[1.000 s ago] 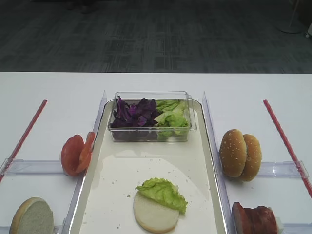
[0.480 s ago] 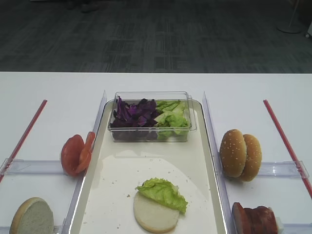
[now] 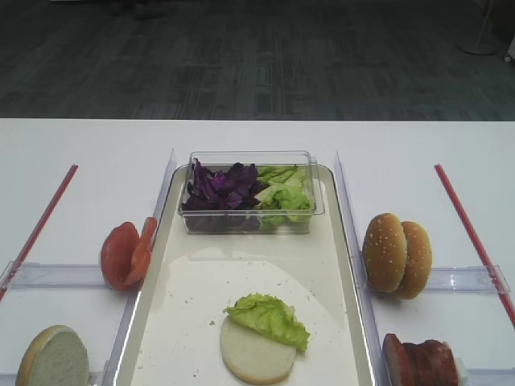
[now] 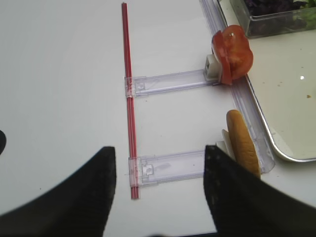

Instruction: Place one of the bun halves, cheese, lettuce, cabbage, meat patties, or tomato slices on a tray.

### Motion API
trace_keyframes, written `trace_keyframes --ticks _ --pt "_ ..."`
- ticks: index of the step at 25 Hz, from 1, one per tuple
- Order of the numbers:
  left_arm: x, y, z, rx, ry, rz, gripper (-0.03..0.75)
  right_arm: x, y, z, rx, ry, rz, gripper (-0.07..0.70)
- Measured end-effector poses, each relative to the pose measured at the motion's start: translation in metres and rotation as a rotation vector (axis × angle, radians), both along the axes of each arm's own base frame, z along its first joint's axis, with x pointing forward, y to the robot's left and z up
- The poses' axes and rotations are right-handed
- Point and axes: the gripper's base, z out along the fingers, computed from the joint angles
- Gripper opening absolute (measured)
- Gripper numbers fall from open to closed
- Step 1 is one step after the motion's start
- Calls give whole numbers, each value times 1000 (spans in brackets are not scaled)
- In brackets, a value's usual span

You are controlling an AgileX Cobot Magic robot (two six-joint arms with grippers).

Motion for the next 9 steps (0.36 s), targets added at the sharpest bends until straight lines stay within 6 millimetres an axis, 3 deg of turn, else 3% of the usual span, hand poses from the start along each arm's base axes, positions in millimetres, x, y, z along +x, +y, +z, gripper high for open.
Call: trace_keyframes --ticks 9 --pt "0 0 0 0 0 0 366 0 0 0 0 0 0 445"
